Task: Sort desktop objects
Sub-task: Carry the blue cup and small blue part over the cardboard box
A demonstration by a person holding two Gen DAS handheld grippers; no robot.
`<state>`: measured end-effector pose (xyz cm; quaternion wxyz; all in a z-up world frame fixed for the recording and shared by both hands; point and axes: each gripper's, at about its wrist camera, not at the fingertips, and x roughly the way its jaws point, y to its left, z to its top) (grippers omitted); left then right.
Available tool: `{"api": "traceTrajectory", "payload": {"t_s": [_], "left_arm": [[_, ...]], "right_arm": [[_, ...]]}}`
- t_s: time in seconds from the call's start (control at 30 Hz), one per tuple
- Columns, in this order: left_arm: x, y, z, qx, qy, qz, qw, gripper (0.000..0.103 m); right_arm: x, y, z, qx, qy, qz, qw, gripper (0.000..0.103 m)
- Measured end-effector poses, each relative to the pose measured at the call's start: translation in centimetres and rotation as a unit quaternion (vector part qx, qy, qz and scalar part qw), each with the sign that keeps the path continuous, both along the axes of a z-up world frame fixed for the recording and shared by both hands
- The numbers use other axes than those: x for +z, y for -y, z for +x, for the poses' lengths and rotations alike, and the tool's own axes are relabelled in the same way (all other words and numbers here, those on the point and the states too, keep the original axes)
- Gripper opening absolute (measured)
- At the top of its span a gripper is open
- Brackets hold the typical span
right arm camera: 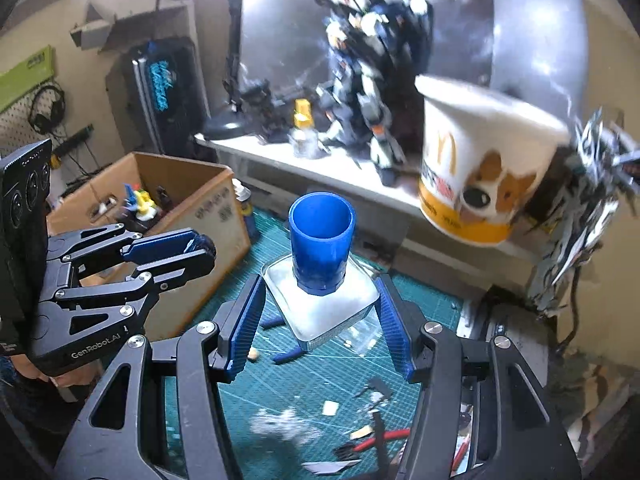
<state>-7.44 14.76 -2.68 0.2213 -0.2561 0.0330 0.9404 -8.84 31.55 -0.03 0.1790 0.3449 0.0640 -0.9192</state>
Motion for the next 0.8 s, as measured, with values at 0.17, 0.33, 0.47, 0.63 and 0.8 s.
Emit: {"api": "traceTrajectory", "payload": {"t_s": [0.17,0.33,0.47,0.63,0.8], "left_arm": [[3.1,2.5,2.2,0.011,-0.033,0.0,0.9994,0.023],[5.3,6.2,3.9,0.038,-0.057,-0.003,0.9977,0.023],[6.4,9.4,4.8,0.069,-0.067,-0.007,0.9953,0.023],[7.1,14.0,5.4,0.114,-0.07,-0.013,0.9909,0.023],[6.8,18.5,4.8,0.157,-0.055,-0.023,0.9858,0.024]], "right_arm": [[3.3,3.7,1.8,0.024,-0.018,0.014,0.999,0.053],[5.7,8.5,2.9,0.061,-0.031,0.019,0.997,0.053],[7.0,12.5,3.1,0.093,-0.034,0.017,0.995,0.053],[7.1,17.8,2.5,0.125,-0.04,0.02,0.991,0.053],[5.3,22.1,1.0,0.138,-0.028,0.035,0.989,0.053]]}}
